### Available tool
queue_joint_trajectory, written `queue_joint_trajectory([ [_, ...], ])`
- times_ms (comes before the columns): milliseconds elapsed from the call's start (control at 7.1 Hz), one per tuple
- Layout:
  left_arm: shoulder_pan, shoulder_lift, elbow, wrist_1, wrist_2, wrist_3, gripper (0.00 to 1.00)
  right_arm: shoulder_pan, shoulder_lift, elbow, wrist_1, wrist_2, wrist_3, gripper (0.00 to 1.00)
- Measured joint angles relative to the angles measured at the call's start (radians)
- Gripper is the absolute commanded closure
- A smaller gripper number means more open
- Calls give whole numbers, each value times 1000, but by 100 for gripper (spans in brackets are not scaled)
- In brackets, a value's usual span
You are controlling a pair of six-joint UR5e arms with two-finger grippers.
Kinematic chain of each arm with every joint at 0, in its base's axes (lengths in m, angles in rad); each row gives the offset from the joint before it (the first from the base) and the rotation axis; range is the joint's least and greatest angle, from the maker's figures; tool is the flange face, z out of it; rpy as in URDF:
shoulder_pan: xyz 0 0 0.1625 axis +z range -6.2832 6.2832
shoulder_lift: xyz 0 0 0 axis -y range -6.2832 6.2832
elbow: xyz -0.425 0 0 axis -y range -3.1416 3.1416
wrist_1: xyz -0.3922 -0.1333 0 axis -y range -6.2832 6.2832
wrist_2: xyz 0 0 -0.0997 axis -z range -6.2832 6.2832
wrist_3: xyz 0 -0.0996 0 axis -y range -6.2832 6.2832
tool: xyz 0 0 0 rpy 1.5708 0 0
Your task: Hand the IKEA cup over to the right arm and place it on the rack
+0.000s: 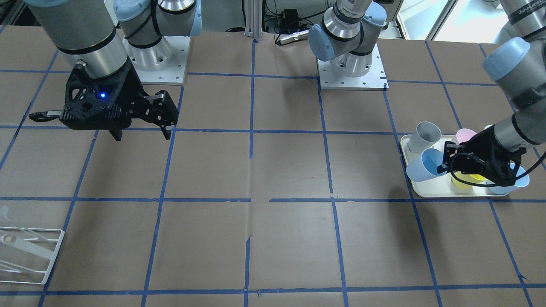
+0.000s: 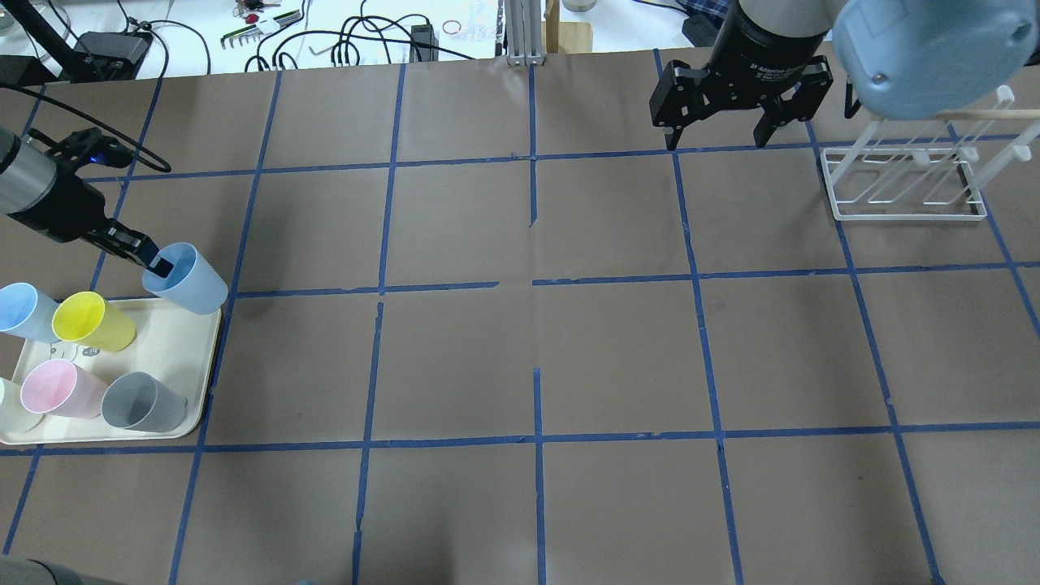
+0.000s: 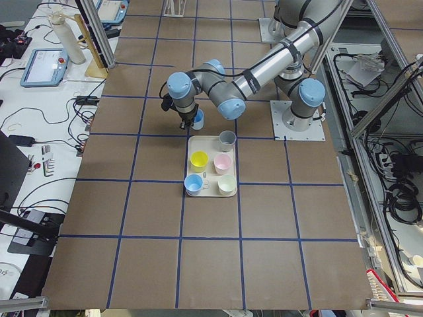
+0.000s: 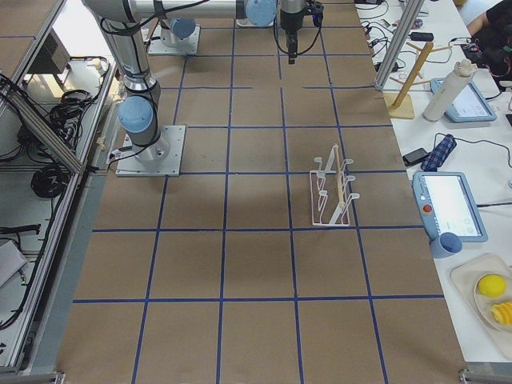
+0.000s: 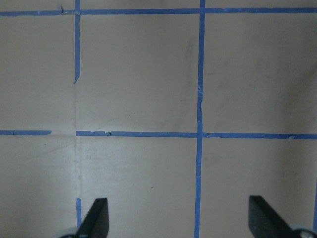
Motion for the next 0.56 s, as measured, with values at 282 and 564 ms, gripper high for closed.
queue_joint_trajectory([
  [282,-51,82,38,-149,-124,-236,100,-6,1,-1,0,1,-4,0],
  [564,-152,161,43,-217,-262,-515,100,-17,2,-3,-1,1,-6,0],
])
